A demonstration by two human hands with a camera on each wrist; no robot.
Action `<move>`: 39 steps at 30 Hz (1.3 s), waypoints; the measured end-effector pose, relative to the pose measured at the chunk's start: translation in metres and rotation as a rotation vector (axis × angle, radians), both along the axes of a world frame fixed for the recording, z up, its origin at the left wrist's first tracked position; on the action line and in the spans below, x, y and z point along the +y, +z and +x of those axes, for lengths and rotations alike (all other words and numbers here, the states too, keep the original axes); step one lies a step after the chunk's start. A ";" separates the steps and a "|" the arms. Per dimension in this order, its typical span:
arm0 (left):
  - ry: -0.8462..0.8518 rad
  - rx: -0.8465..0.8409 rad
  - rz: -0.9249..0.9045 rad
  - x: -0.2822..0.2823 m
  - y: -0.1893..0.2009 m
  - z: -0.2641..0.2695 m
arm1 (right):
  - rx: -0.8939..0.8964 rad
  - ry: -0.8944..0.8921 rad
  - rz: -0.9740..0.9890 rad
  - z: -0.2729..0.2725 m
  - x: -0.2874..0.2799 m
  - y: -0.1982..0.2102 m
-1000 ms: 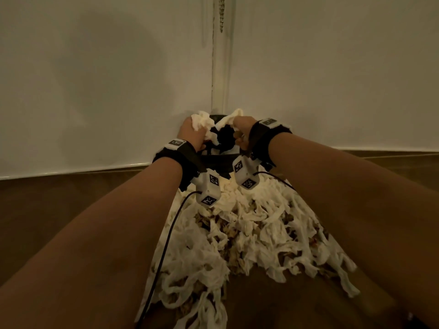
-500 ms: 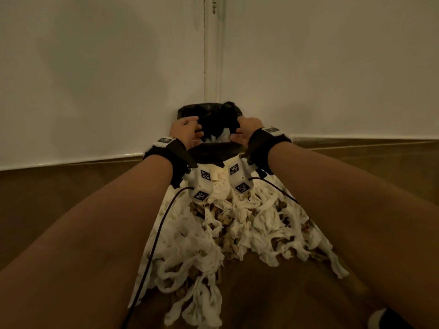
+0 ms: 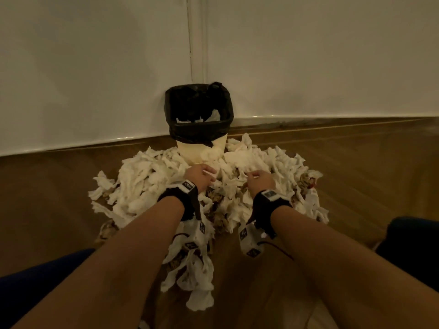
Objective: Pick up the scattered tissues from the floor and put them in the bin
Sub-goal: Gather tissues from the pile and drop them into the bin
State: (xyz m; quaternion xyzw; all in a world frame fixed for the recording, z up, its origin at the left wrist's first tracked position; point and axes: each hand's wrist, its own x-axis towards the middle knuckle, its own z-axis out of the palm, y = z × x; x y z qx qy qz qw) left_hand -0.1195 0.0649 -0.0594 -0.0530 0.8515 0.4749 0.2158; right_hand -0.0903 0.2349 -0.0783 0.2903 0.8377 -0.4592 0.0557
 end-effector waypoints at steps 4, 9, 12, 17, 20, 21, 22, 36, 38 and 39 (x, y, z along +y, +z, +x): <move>-0.462 0.220 -0.409 0.023 -0.033 0.027 | -0.056 0.042 0.043 0.031 -0.002 -0.028; -0.718 0.229 -0.778 0.041 -0.067 0.058 | -0.162 0.114 0.178 0.056 -0.002 -0.055; -0.758 0.189 -0.922 0.043 -0.080 0.070 | -0.168 0.125 0.194 0.065 -0.001 -0.065; -0.798 0.163 -1.016 0.041 -0.093 0.074 | -0.160 0.112 0.228 0.077 0.007 -0.073; -0.791 0.210 -0.942 0.039 -0.098 0.070 | -0.144 0.122 0.297 0.081 0.013 -0.074; -0.781 0.204 -0.896 0.038 -0.098 0.068 | -0.133 0.118 0.314 0.083 0.014 -0.074; -0.755 0.204 -0.849 0.038 -0.098 0.066 | -0.122 0.111 0.330 0.084 0.015 -0.074; -0.237 0.253 -0.292 0.039 -0.091 0.037 | -0.392 0.362 0.405 0.113 0.008 -0.097; -0.250 0.239 -0.295 0.039 -0.093 0.037 | -0.363 0.361 0.420 0.113 0.008 -0.101; -0.250 0.242 -0.316 0.039 -0.094 0.036 | -0.359 0.361 0.422 0.113 0.008 -0.102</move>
